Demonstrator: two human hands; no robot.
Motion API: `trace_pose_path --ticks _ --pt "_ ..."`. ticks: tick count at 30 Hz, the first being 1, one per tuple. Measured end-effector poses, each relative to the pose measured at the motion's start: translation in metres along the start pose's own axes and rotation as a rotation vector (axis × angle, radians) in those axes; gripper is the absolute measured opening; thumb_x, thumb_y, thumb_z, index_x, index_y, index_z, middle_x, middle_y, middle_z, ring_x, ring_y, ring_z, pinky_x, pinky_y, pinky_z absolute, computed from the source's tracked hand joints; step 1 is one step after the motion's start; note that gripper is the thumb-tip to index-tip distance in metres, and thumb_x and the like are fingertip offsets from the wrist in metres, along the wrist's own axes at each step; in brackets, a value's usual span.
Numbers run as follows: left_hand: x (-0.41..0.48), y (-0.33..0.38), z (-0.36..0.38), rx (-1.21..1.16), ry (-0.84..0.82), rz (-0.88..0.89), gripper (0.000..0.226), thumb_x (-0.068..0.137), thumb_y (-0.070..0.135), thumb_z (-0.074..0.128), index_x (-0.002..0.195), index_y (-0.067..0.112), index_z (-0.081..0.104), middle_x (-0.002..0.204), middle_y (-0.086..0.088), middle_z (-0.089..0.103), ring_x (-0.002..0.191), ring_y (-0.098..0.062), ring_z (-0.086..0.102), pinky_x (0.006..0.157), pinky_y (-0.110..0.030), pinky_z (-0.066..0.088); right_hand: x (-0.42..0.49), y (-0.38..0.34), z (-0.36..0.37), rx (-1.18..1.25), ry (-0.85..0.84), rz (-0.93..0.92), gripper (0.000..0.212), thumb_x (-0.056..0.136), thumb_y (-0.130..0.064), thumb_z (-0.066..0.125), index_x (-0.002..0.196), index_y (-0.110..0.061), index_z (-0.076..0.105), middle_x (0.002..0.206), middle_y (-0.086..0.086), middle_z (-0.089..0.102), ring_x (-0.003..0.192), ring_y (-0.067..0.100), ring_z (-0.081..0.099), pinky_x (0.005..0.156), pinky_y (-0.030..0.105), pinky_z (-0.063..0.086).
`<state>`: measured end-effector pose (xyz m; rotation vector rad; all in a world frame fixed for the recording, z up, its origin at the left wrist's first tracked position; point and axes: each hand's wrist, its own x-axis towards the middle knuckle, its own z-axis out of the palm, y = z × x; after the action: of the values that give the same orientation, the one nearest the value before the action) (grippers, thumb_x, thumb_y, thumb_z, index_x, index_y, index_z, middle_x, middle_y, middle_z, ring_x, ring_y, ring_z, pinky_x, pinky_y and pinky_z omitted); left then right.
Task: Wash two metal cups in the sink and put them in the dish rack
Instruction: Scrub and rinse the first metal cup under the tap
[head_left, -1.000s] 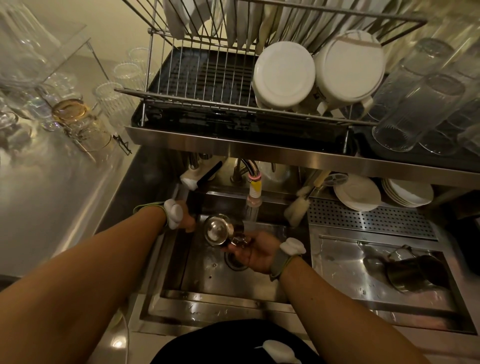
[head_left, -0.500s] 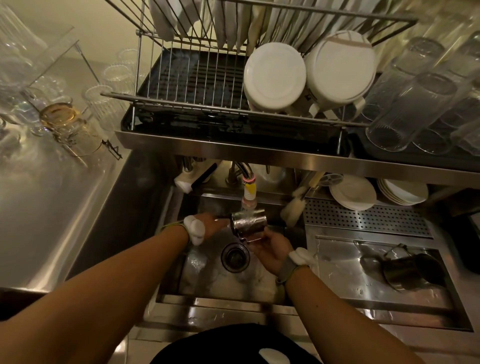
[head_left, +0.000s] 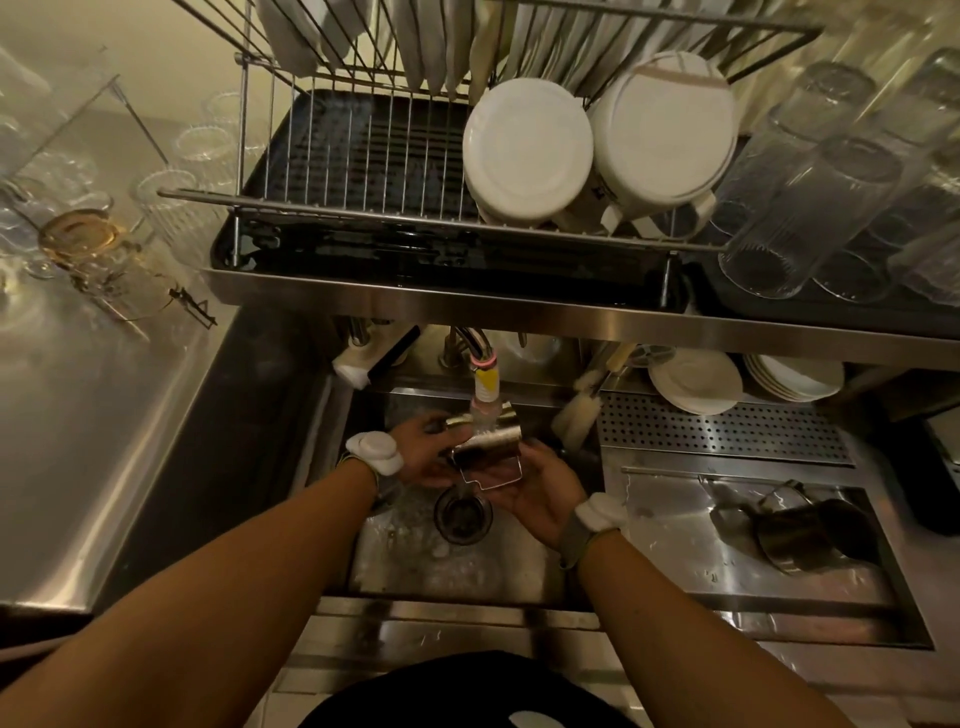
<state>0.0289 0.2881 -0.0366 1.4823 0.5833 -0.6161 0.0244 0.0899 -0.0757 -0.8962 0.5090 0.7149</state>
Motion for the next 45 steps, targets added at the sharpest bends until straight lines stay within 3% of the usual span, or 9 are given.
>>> trace_pose_path --ticks 3,8,11,17,21,26,33,38,45 --pt "-0.004 -0.002 -0.014 -0.102 0.043 -0.021 0.057 0.08 0.027 0.076 0.131 0.023 0.049 0.121 -0.011 0.059 0.096 -0.035 0.065 0.073 -0.05 0.059 0.003 0.0 0.024 -0.166 -0.044 0.071 0.05 0.101 -0.042 0.05 0.139 -0.01 0.055 0.13 0.025 0.065 0.121 0.042 0.063 0.1 0.053 0.052" --pt "-0.006 -0.007 -0.028 -0.248 0.051 0.0 0.054 0.077 0.015 0.078 0.125 0.023 0.055 0.125 -0.008 0.057 0.108 -0.037 0.061 0.079 -0.055 0.057 0.016 0.003 0.038 -0.358 0.018 0.01 0.07 0.085 -0.062 0.067 0.139 -0.02 0.053 0.12 0.016 0.072 0.102 0.037 0.074 0.082 0.051 0.061" --pt "-0.004 -0.007 -0.017 -0.252 -0.002 0.042 0.054 0.075 0.01 0.08 0.123 0.022 0.059 0.125 -0.01 0.058 0.109 -0.038 0.061 0.081 -0.058 0.055 0.013 -0.005 0.026 -0.402 0.056 0.031 0.067 0.081 -0.071 0.064 0.124 -0.019 0.068 0.111 0.015 0.076 0.1 0.034 0.075 0.093 0.052 0.057" --pt "0.002 -0.002 0.013 -0.157 -0.044 0.111 0.059 0.078 0.008 0.076 0.131 0.023 0.054 0.124 -0.014 0.061 0.108 -0.037 0.062 0.084 -0.053 0.056 0.009 -0.016 0.009 -0.173 0.199 -0.048 0.047 0.094 -0.044 0.064 0.122 -0.006 0.068 0.104 0.017 0.076 0.087 0.03 0.076 0.063 0.035 0.06" --pt "-0.004 0.006 0.005 -0.096 0.064 0.024 0.028 0.088 0.04 0.064 0.107 0.019 0.065 0.106 -0.012 0.067 0.086 -0.025 0.067 0.06 -0.031 0.06 0.01 -0.011 0.028 -0.241 0.096 -0.074 0.046 0.09 -0.045 0.068 0.12 -0.01 0.07 0.117 0.018 0.073 0.101 0.029 0.074 0.065 0.032 0.059" --pt "0.002 0.001 -0.009 0.099 0.092 -0.049 0.054 0.082 0.068 0.053 0.092 0.018 0.069 0.098 -0.018 0.071 0.09 -0.038 0.069 0.086 -0.056 0.055 0.005 -0.006 0.028 -0.245 0.005 -0.034 0.034 0.095 -0.039 0.062 0.109 -0.011 0.074 0.109 0.017 0.076 0.093 0.028 0.076 0.07 0.037 0.061" --pt "-0.003 0.006 0.021 -0.103 -0.062 -0.01 0.032 0.091 0.031 0.063 0.12 0.024 0.052 0.097 -0.004 0.065 0.093 -0.044 0.067 0.086 -0.056 0.054 0.001 -0.022 -0.002 -0.288 0.123 -0.035 0.031 0.096 -0.034 0.062 0.124 -0.022 0.067 0.103 0.005 0.073 0.085 0.018 0.068 0.061 0.027 0.052" --pt "-0.003 0.008 0.012 -0.19 -0.026 0.076 0.044 0.085 0.001 0.066 0.124 0.017 0.053 0.117 -0.008 0.057 0.096 -0.028 0.061 0.074 -0.05 0.058 0.012 -0.021 0.006 -0.225 0.156 -0.051 0.045 0.086 -0.046 0.071 0.121 -0.018 0.07 0.12 0.013 0.073 0.109 0.033 0.069 0.076 0.039 0.057" --pt "0.004 0.001 -0.012 -0.263 0.106 0.058 0.02 0.089 0.035 0.064 0.107 0.029 0.058 0.123 -0.009 0.055 0.111 -0.035 0.057 0.081 -0.058 0.055 0.016 -0.014 0.025 -0.319 0.066 -0.136 0.025 0.095 -0.019 0.063 0.116 -0.028 0.072 0.115 0.01 0.074 0.106 0.032 0.07 0.091 0.05 0.056"
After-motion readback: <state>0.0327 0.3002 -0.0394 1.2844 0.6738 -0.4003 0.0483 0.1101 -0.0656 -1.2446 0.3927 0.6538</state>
